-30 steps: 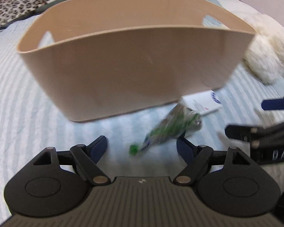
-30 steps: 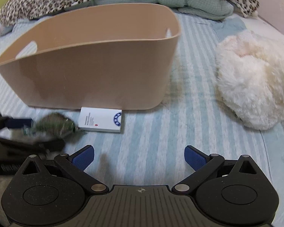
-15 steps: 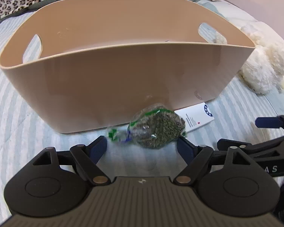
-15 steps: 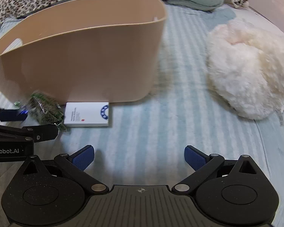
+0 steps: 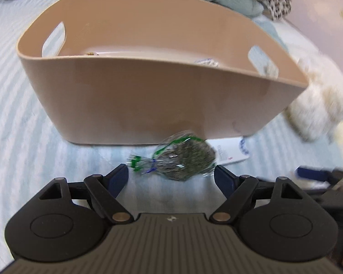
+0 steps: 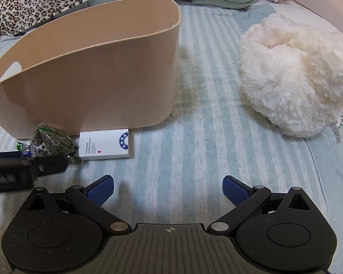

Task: Organize objects
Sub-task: 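Grasp the green-tied herb bag with the left tool while the right approaches the white card box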

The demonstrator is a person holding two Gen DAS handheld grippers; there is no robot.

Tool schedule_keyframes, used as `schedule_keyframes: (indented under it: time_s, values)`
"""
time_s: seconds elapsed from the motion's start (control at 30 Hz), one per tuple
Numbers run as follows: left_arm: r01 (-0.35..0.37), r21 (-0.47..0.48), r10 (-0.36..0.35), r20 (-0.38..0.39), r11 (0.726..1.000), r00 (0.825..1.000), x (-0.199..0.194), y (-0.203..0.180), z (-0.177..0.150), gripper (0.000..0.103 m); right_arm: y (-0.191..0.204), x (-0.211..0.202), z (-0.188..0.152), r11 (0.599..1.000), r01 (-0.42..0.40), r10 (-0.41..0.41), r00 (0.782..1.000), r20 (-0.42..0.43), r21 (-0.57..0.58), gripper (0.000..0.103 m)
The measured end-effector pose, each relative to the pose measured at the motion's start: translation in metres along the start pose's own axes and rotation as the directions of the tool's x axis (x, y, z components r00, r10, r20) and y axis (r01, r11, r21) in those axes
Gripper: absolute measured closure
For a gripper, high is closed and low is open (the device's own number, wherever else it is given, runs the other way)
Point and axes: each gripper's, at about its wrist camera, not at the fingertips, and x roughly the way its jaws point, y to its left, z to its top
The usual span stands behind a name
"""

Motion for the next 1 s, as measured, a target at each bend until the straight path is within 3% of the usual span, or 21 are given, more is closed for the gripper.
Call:
schedule_keyframes:
  time_s: [0.2, 0.27, 0.47, 0.67, 0.83, 1.0]
  values:
    - [-0.068, -0.043, 0.069, 0.022, 0.997, 0.997, 0.014, -0.011, 0.004, 0.02, 0.001, -0.004, -0.003, 1.0, -0.006, 0.006, 1.0, 0.008, -0.003, 0.0]
    - [-0.123, -0.05, 0.124, 0.017, 0.991, 0.992, 0.019, -0.009, 0.002, 0.02, 0.001, -0.004, -0.003, 1.0, -0.022, 0.022, 1.0, 0.009, 0.008, 0.0]
    - [-0.195, -0.016, 0.195, 0.031, 0.981, 0.98, 0.005, 0.009, -0.002, 0.02, 0.012, -0.001, 0.001, 0.997, -0.075, 0.075, 0.997, 0.027, -0.024, 0.0]
    - [-0.151, -0.006, 0.151, 0.017, 0.988, 0.988, -0.003, 0.036, -0.004, 0.02, 0.029, 0.014, 0.006, 0.989, -0.147, 0.147, 0.989, 0.007, -0.013, 0.0]
    - [-0.139, 0.055, 0.137, 0.046, 0.989, 0.99, -0.004, 0.04, -0.008, 0.022, 0.042, 0.027, 0.014, 0.989, -0.144, 0.145, 0.988, 0.043, -0.028, 0.0]
    - [-0.144, 0.05, 0.14, 0.063, 0.988, 0.988, 0.0, 0.045, -0.007, 0.033, 0.048, 0.042, 0.019, 0.99, -0.133, 0.136, 0.988, 0.069, -0.04, 0.002]
